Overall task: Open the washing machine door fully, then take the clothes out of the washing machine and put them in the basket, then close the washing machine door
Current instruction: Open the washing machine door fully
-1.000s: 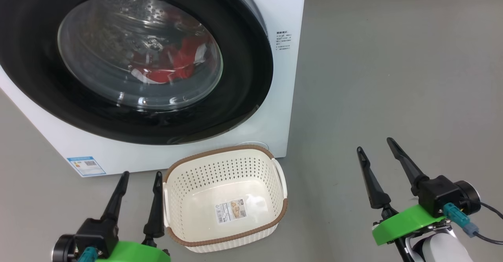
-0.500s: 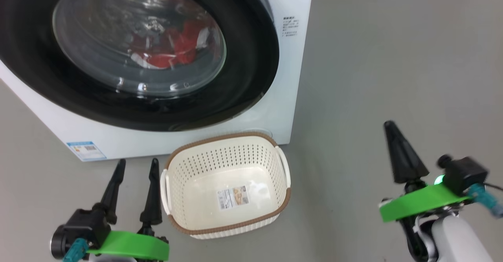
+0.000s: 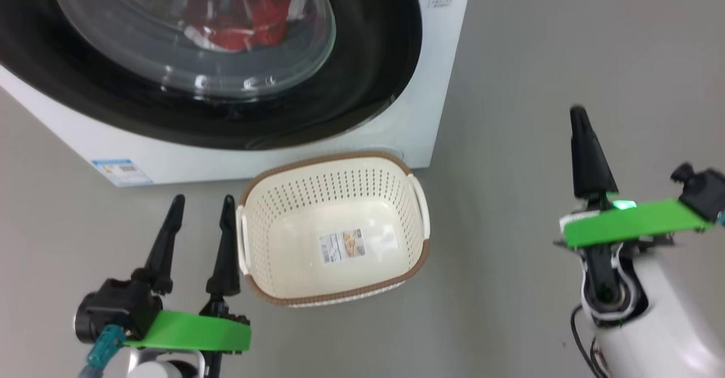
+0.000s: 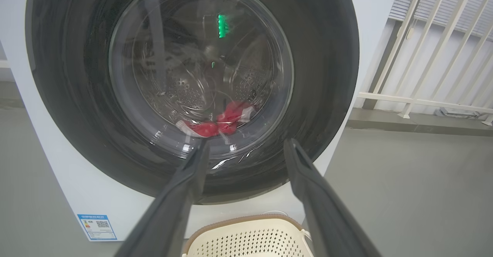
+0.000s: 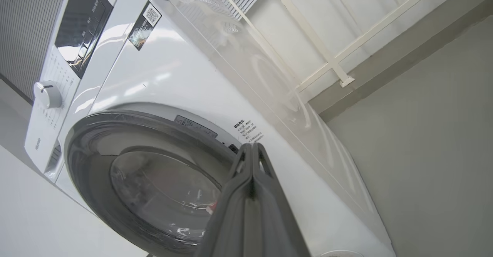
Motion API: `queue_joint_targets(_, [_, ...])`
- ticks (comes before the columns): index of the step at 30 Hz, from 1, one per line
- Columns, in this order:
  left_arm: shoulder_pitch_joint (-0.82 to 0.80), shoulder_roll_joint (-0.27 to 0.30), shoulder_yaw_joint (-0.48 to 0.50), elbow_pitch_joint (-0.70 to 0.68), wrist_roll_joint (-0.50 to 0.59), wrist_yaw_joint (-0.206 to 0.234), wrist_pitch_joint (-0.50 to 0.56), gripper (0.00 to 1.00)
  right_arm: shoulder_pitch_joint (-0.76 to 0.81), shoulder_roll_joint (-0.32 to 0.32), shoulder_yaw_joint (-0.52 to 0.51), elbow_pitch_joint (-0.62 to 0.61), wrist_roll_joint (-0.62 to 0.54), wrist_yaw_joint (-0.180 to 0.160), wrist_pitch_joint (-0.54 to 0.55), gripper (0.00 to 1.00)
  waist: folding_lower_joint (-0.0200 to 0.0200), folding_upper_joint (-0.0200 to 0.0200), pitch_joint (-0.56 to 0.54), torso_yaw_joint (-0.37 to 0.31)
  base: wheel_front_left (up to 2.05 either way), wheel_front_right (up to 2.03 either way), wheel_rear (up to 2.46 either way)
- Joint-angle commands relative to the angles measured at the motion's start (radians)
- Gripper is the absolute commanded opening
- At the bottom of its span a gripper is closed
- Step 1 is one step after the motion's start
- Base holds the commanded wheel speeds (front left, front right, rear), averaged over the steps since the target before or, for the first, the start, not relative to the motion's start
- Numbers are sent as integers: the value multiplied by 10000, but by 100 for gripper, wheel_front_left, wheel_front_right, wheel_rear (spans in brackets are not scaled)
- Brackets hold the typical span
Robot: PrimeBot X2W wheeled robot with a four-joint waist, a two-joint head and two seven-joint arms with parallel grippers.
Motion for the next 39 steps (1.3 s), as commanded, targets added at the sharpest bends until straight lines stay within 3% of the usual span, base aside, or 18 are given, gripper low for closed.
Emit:
queue_joint_targets(1, [-352,154,250,-382,-58,90,-90,100,-423,-126,363,-287,486,4,-63,0,-1,0,380,133,0,0,0])
queue_joint_targets(9, [-497,154,71,-1050,-228,330,-90,100,-1414,-1022,1208,-895,4195,4,457,0,-1,0,1325,383,0,0,0])
queue_joint_targets(16, [-768,154,-63,-1325,-171,468,-90,100,-2435,-1463,1124,-1289,6426,4,2277,0,-1,0,2139,604,0,0,0])
queue_joint_targets(23, [-1065,154,-161,-1600,-182,591,-90,100,-3637,-1564,635,-1341,7784,4,4389,0,-1,0,2872,771,0,0,0])
queue_joint_targets(39, [-1568,154,-552,-2041,-154,818,-90,100,-6290,-1376,-153,-51,8657,4,7626,0,-1,0,4084,1162,0,0,0])
